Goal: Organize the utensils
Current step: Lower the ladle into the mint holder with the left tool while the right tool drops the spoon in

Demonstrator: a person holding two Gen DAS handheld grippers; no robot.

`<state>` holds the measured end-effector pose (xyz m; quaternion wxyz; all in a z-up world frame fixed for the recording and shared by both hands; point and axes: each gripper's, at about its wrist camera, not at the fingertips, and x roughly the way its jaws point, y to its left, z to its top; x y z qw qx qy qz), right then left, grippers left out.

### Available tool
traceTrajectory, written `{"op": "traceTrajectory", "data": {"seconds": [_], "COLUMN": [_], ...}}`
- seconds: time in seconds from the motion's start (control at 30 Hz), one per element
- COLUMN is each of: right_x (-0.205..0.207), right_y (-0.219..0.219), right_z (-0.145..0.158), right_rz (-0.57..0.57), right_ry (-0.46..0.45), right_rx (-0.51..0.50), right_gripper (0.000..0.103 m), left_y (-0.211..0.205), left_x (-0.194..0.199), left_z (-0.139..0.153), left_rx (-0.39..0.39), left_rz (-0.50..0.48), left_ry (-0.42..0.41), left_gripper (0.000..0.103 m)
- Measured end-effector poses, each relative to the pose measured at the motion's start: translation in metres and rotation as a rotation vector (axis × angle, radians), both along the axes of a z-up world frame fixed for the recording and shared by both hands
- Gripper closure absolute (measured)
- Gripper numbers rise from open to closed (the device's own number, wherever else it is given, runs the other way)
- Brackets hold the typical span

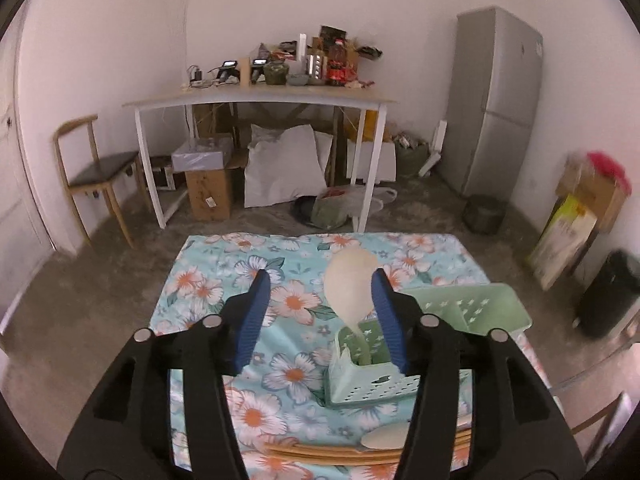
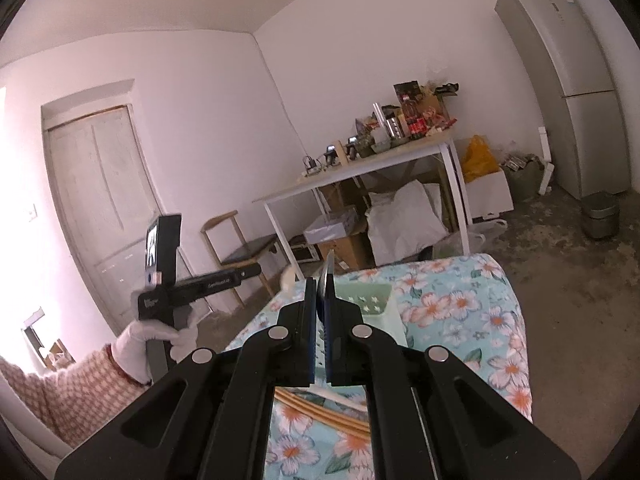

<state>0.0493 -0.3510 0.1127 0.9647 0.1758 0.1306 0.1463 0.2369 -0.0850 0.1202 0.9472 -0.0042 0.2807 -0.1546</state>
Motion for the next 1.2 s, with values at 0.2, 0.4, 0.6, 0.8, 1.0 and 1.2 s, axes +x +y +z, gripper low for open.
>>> {"op": "traceTrajectory", "data": {"seconds": [0.2, 0.4, 0.6, 0.8, 1.0, 1.2], "right_x": [0.012, 0.034, 0.081, 0.121, 0.120, 0.089], "right_y": [-0.002, -0.001, 0.006, 0.031, 0.045, 0.031], "right_z": [0.028, 0.052, 0.037, -0.008, -0.026, -0.004], "right_rz": [0.035, 0.070, 0.096, 0.089, 0.021, -0.050], "right_ry": [-0.098, -0.173, -0.121, 0.015, 0.085, 0.018], "right_rx": [-0.015, -0.024, -0.045, -0.185, -0.305, -0.254], "right_gripper": [0.100, 0.100, 0.100, 0.099, 0.082, 0.061], "left_y": [0.038, 0.069, 0.081, 0.083, 0.082, 0.080], "left_x": [-0.022, -0.052, -0.077, -0.091, -0.099, -0.099], "left_z": [-0.003, -0.028, -0.051, -0.070, -0.083, -0.087], "left_rx": [-0.086, -0.093, -0.072, -0.072, -0.095, -0.116], "left_rz": [0.049, 0.063, 0.054, 0.035, 0.018, 0.007], "left_ry": [-0.054, -0.032, 0.001, 0.045, 0.086, 0.096], "left_gripper": [0.046, 0.044, 0.043, 0.043, 0.043, 0.043]}}
